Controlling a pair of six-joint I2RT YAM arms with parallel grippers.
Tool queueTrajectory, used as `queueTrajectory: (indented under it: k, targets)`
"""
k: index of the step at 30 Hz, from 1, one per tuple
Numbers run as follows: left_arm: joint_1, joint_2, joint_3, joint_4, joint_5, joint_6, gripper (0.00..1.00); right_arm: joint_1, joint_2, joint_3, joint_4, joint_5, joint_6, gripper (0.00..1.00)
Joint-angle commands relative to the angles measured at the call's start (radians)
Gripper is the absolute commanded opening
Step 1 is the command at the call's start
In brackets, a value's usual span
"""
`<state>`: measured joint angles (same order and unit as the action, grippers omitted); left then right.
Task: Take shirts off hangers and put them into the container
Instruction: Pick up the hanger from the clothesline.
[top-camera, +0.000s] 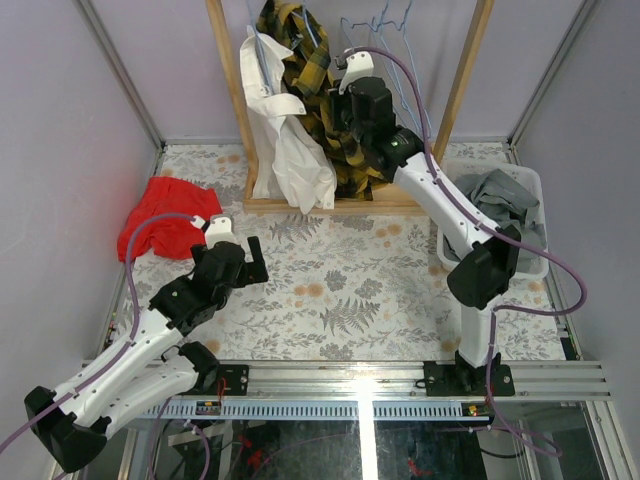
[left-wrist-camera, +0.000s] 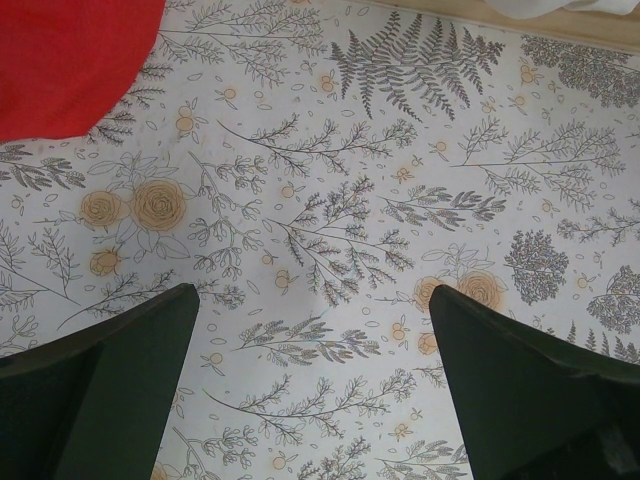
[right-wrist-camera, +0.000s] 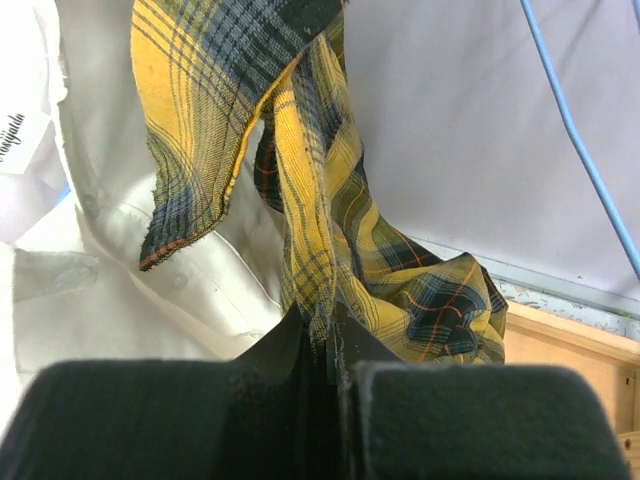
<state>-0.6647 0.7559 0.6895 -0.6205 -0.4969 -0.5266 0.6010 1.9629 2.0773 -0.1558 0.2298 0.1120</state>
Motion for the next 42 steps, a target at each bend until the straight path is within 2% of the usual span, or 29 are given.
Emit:
queueTrajectory:
  k: [1, 8, 18, 25, 30, 34, 42]
  targets:
    - [0.007, -0.001, 0.029, 0.034, -0.010, -0.006, 1.00, -0.024, -0.144, 0.018, 0.178, 0.063, 0.051, 0.00]
    - [0.008, 0.003, 0.031, 0.034, -0.009, -0.004, 1.00, -0.024, -0.214, -0.017, 0.191, 0.070, 0.072, 0.00]
    - [0.008, 0.000, 0.031, 0.033, -0.014, -0.006, 1.00, -0.024, -0.389, -0.122, 0.062, 0.045, 0.104, 0.00]
    - [0.007, -0.003, 0.031, 0.032, -0.017, -0.006, 1.00, -0.024, -0.549, -0.103, -0.091, -0.151, 0.083, 0.00]
    - [0.007, -0.001, 0.030, 0.033, -0.013, -0.007, 1.00, -0.024, -0.696, -0.158, -0.123, -0.224, 0.062, 0.00]
    - [0.007, 0.000, 0.031, 0.033, -0.010, -0.006, 1.00, -0.024, -0.785, -0.182, -0.131, -0.351, 0.072, 0.00]
    - [0.008, -0.001, 0.029, 0.034, -0.011, -0.006, 1.00, -0.024, -0.953, -0.240, -0.039, -0.353, 0.086, 0.00]
